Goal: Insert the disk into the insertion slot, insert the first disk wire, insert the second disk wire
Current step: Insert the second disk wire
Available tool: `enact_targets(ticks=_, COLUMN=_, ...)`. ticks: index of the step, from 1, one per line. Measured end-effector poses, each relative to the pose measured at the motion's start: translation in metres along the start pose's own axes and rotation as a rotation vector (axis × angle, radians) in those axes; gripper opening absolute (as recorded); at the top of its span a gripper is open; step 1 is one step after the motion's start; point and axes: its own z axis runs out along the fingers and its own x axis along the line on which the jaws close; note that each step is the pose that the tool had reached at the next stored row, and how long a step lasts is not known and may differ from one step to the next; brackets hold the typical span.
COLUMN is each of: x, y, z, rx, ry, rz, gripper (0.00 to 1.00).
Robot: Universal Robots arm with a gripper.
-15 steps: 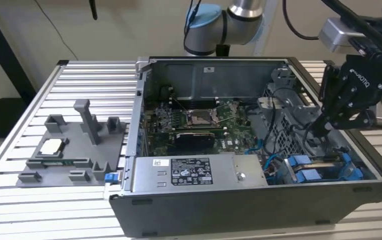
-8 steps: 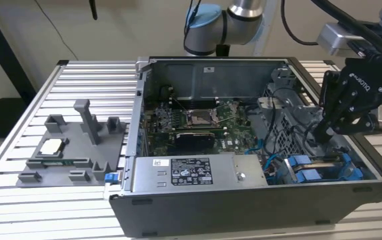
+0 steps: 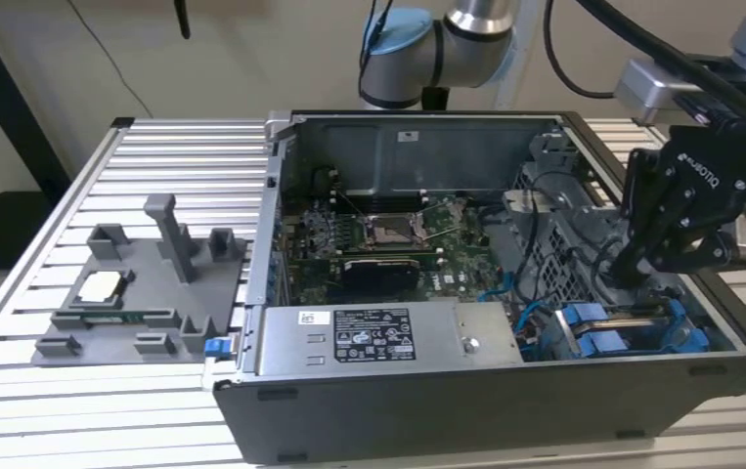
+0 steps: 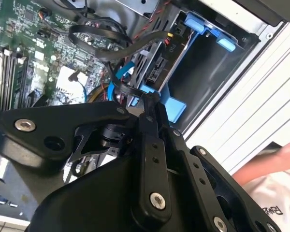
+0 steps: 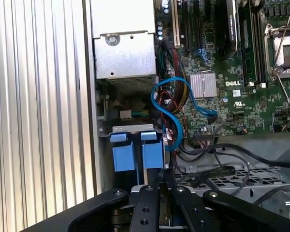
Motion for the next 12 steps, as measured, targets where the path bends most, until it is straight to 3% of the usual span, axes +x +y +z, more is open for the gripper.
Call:
enact_targets(ticks=3, x=0.0, y=0.0003, z=0.0022, rx=0.0111, ry=0.0025, rz=-0.005, gripper=0.16)
enact_targets(ticks=10, x=0.0003, y=0.005, z=0.0073, rx=0.0712, ry=0.0003, rz=-0.004, gripper=0.16)
enact_targets(ticks=12, x=0.0004, y=0.0056, z=0.0101, rx=0.0799, ry=-0.0002, rz=-0.004, gripper=0.16)
